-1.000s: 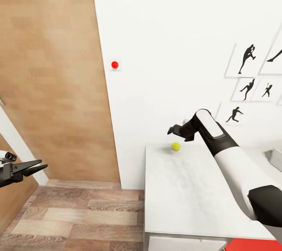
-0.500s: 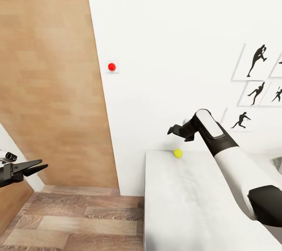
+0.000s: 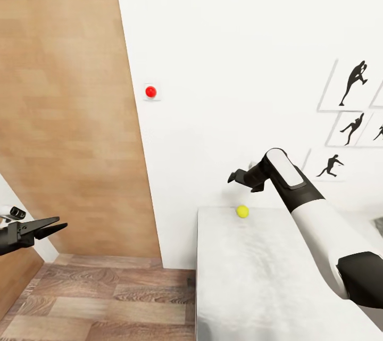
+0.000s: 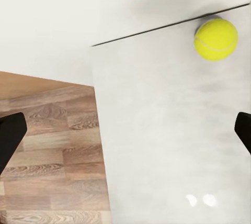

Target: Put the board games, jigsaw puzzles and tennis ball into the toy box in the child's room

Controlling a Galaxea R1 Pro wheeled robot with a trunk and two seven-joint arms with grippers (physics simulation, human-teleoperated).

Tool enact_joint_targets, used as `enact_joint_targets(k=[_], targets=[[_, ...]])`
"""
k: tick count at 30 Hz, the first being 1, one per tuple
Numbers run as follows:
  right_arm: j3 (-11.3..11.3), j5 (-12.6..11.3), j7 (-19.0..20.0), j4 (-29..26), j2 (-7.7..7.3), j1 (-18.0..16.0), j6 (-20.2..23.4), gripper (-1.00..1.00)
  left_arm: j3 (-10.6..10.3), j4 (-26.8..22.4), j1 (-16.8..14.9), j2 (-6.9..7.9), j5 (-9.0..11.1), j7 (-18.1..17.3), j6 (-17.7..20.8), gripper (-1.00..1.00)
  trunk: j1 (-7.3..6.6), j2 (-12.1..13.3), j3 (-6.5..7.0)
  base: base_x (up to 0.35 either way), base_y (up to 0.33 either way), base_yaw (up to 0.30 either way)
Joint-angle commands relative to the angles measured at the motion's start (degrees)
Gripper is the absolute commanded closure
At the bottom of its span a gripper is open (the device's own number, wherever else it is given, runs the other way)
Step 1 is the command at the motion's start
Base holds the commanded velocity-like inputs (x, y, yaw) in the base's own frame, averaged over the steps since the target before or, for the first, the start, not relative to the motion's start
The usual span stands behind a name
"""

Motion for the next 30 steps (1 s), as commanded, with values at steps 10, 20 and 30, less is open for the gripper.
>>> enact_joint_targets(k=[10, 20, 30], targets=[[0.31, 0.29, -0.55, 0.23, 0.01, 0.49, -0.01, -1.00, -0.47, -0.04, -0.33, 0.03, 0.60, -0.14, 0.61, -1.00, 0.04, -0.14, -0.14, 0.000, 0.000, 0.000], [0.38, 12.81, 1.44, 3.96, 0.46, 0.62, -5.50, -1.00, -0.47, -0.02, -0.33, 0.03, 0.60, -0.11, 0.61, -1.00, 0.04, -0.14, -0.14, 0.000, 0.000, 0.000], [0.41, 22.99, 12.86, 6.06, 0.48, 0.63, -10.60, -1.00, -0.39, 2.27, -0.33, -1.36, 0.60, -0.02, 0.80, -1.00, 0.04, -0.14, -0.14, 0.000, 0.000, 0.000]])
